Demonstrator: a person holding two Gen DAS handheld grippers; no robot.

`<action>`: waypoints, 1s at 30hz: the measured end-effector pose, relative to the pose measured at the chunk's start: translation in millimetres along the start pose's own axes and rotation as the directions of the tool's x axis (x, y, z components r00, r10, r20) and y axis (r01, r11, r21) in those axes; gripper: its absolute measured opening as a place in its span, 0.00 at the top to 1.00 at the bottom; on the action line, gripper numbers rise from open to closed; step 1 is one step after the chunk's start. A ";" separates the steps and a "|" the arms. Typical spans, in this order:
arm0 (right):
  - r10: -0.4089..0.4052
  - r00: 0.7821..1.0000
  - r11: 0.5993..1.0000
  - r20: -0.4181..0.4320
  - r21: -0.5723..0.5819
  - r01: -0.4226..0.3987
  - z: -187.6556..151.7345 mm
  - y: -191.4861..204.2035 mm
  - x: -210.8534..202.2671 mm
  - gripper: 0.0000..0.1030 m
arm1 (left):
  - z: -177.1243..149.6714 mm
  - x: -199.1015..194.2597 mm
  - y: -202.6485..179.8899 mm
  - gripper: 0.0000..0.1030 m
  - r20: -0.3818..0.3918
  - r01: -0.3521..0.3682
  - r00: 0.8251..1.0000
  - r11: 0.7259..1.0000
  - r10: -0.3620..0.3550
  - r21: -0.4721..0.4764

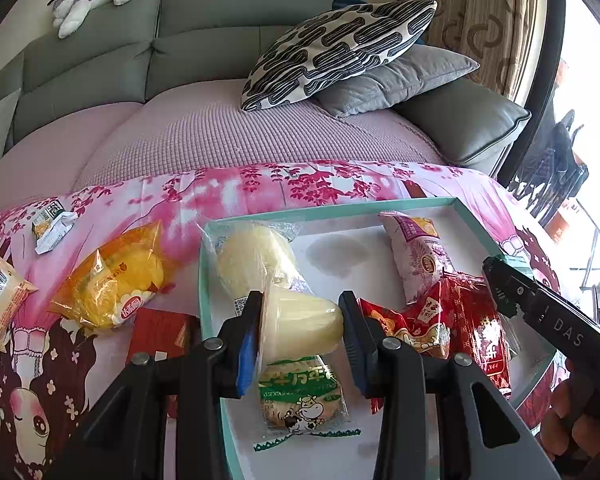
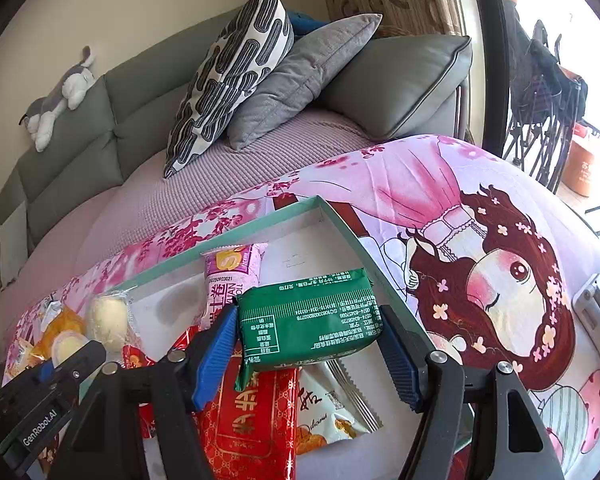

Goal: Organize snacks
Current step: 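Carry the pudding cup and green box into the tray and open both tools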

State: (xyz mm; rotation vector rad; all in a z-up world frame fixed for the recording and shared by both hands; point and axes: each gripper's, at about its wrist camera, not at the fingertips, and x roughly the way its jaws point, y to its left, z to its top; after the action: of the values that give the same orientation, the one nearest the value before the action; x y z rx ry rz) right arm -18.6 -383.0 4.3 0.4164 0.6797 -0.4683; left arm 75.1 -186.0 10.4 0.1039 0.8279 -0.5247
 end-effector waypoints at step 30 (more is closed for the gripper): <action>0.014 0.999 0.998 -0.048 -0.054 -0.017 9.9 10.0 9.8 0.19 | 2.1 -2.3 -3.8 0.43 -0.032 -0.008 0.999 1.000 0.009 0.019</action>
State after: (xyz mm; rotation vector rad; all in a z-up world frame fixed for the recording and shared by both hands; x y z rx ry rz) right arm -1.7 -382.6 6.7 0.3827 0.7332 -0.4252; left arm 73.4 -189.0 14.0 0.1331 0.8536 -0.5238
